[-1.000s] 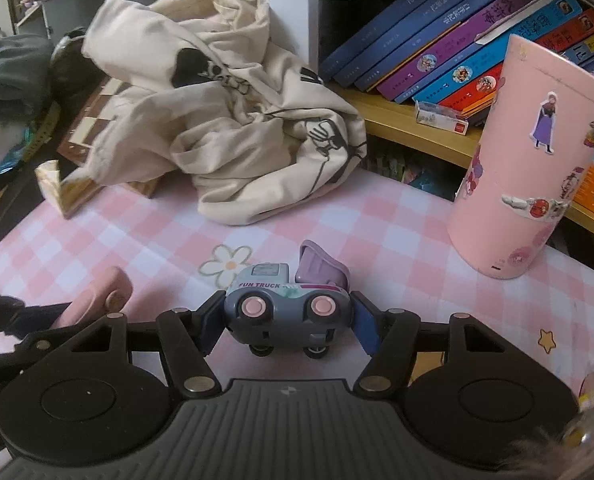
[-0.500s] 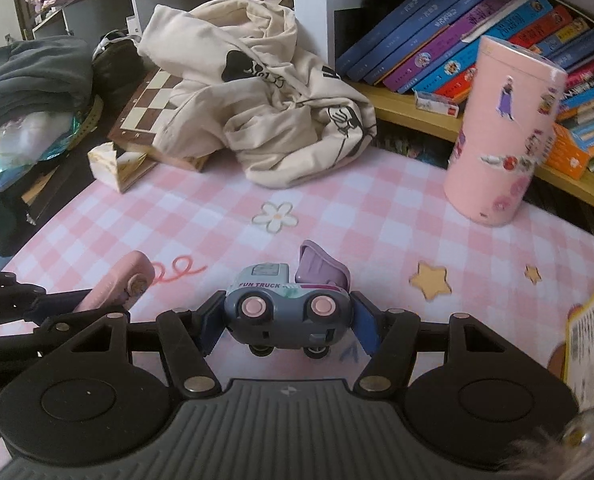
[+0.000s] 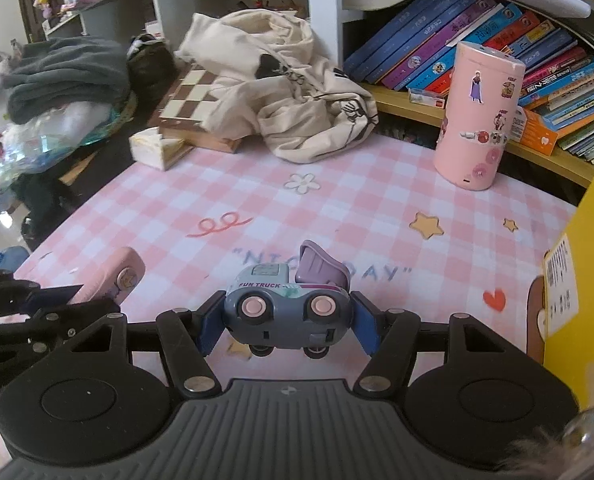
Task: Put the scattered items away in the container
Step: 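Lift the pink pen with the left tool while the right tool carries the toy car toward the yellow box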
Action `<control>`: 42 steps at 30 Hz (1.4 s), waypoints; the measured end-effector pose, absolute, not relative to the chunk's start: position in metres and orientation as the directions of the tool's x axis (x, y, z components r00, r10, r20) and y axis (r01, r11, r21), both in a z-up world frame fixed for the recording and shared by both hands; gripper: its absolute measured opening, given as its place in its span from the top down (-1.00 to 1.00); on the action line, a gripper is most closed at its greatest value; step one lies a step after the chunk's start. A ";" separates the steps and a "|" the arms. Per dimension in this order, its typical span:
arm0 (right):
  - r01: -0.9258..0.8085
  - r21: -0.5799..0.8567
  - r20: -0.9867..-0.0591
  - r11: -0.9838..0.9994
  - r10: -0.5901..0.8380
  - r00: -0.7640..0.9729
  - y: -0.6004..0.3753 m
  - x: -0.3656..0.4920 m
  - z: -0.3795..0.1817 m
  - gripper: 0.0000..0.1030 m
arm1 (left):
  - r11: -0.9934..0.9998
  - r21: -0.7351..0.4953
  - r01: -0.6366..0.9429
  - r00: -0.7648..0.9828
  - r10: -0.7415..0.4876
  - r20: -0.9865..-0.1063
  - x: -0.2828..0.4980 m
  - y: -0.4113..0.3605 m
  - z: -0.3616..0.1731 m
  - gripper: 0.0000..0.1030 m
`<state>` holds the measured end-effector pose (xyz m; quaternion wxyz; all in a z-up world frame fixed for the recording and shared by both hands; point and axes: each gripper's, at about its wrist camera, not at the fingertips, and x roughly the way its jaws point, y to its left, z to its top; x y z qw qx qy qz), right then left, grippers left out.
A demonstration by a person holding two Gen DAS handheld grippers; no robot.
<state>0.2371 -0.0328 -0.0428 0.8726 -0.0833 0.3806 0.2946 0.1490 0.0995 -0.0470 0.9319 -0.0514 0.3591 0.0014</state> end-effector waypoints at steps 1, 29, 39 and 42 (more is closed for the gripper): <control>-0.580 0.080 -0.711 0.810 0.454 0.536 -0.034 0.231 -0.041 -0.21 | 0.995 -0.097 -0.036 0.744 -0.038 -0.667 0.144 0.100 -0.045 0.74; -0.554 0.098 -0.648 0.827 0.475 0.595 -0.065 0.094 -0.004 -0.21 | 0.982 -0.182 0.051 0.792 -0.151 -0.591 0.040 0.097 -0.009 0.74; -0.510 0.094 -0.639 0.855 0.445 0.627 -0.083 0.070 -0.004 -0.21 | 0.975 -0.196 0.108 0.787 -0.204 -0.582 0.024 0.080 -0.009 0.74; -0.496 0.097 -0.643 0.863 0.435 0.630 -0.089 0.064 -0.006 -0.21 | 0.973 -0.199 0.121 0.783 -0.217 -0.583 0.020 0.075 -0.010 0.74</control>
